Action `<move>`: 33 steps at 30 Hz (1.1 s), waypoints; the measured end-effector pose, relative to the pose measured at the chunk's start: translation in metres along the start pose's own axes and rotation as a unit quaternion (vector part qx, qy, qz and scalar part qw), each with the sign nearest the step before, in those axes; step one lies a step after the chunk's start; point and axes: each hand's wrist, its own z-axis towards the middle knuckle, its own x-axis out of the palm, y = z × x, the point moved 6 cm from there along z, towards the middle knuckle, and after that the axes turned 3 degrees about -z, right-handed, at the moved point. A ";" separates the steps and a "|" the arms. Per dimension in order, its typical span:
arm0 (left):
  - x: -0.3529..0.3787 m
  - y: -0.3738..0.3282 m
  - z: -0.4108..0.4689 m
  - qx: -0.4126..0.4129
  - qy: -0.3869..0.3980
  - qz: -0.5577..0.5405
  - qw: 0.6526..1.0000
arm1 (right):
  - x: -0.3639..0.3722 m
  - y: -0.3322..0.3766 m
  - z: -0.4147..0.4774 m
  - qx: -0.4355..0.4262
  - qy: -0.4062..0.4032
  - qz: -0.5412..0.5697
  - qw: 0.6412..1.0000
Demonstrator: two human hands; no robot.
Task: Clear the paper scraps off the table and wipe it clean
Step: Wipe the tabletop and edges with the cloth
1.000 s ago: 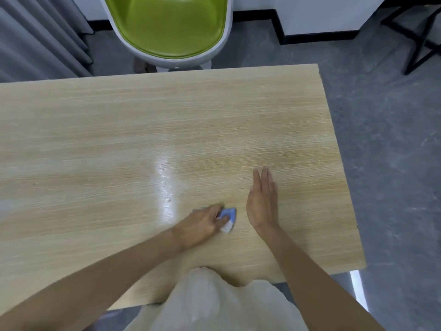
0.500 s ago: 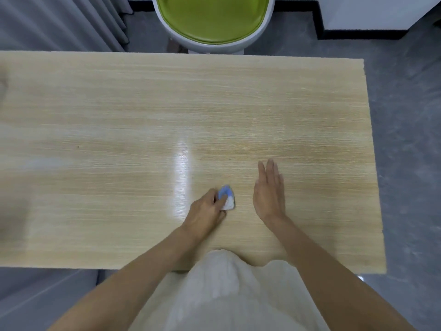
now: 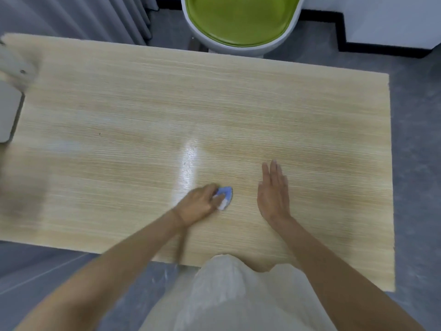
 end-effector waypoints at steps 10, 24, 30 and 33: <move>0.013 -0.027 0.005 -0.058 -0.029 -0.014 0.998 | 0.003 -0.002 -0.004 -0.005 -0.007 -0.013 1.000; -0.050 0.055 0.106 -0.093 -0.054 -0.061 0.992 | -0.025 -0.006 0.057 -0.011 -0.039 -0.014 0.999; -0.107 0.075 0.165 -0.278 -0.239 -0.263 0.893 | -0.056 -0.005 0.095 0.004 -0.086 0.105 0.991; -0.084 0.045 0.192 -0.272 -0.155 -0.527 0.790 | -0.072 0.010 0.128 0.033 -0.081 0.267 0.960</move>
